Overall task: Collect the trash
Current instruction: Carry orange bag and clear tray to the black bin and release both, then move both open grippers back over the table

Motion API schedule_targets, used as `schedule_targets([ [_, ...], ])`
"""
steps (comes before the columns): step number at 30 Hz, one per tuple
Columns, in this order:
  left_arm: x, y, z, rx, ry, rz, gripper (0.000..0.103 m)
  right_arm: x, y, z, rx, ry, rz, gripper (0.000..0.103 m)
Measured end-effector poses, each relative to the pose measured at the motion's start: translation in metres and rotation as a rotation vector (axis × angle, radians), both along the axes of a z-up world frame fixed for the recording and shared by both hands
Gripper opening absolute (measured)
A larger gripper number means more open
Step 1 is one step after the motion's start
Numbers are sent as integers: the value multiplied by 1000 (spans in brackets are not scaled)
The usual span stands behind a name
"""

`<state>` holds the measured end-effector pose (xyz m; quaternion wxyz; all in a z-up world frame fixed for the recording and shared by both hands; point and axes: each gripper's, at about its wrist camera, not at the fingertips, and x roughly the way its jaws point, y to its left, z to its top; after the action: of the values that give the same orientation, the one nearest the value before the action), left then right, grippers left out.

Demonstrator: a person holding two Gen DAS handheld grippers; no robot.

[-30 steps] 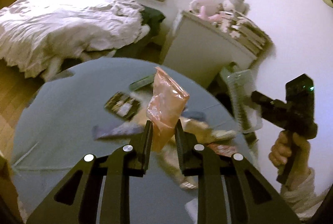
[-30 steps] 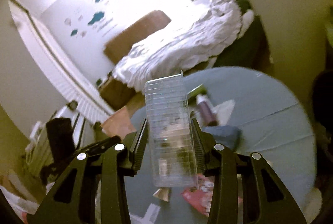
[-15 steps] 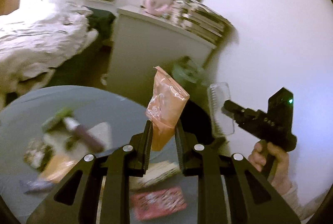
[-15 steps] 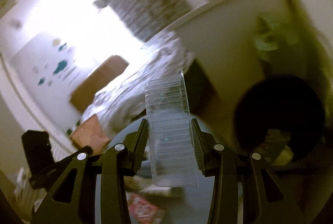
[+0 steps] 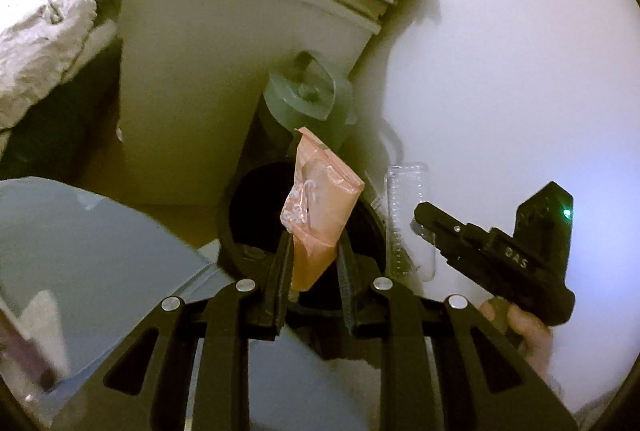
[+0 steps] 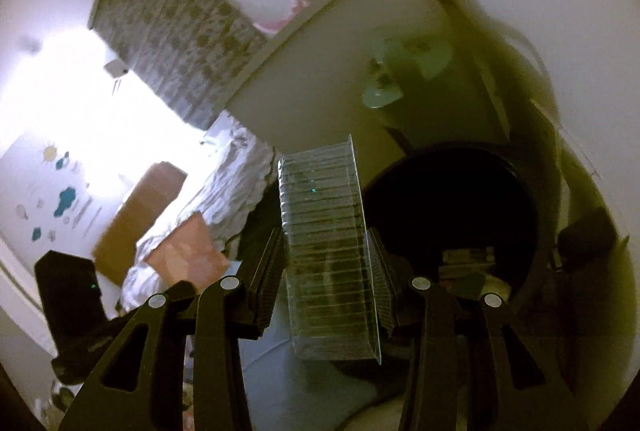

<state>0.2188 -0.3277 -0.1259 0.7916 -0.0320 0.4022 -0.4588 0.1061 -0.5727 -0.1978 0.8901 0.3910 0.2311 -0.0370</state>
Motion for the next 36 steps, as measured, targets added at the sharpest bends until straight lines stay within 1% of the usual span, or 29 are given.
schedule_targets([
  [7,10,-36,-21,37,34,-37,22,8,-25,-21,34,23,-29,41],
  [13,11,-50,-30,46,56,-49,23,10,-34,-30,62,38,-40,41],
  [16,16,-61,-34,54,70,-51,27,13,-39,-34,72,55,-37,43],
  [17,15,-62,-33,60,72,-48,34,13,-40,-34,73,61,-39,43],
  [18,16,-64,-34,69,74,-40,39,13,-42,-35,76,65,-39,48],
  [19,16,-64,-34,73,75,-34,53,12,-42,-35,77,66,-39,59],
  [20,16,-63,-33,78,74,-22,67,11,-43,-35,75,67,-47,63],
  [21,15,-62,-32,74,68,-12,70,8,-42,-34,71,66,-56,67],
  [24,12,-55,-27,69,49,-7,70,6,-42,-33,62,72,-56,67],
  [29,5,-37,-19,61,45,17,70,5,-33,-28,53,75,-39,67],
  [30,3,-32,-17,57,45,24,70,5,-28,-26,47,75,-27,69],
  [34,-16,6,-7,37,36,63,70,9,-6,-21,28,78,31,71],
  [36,-23,26,-4,28,37,87,70,13,13,-17,11,84,79,71],
])
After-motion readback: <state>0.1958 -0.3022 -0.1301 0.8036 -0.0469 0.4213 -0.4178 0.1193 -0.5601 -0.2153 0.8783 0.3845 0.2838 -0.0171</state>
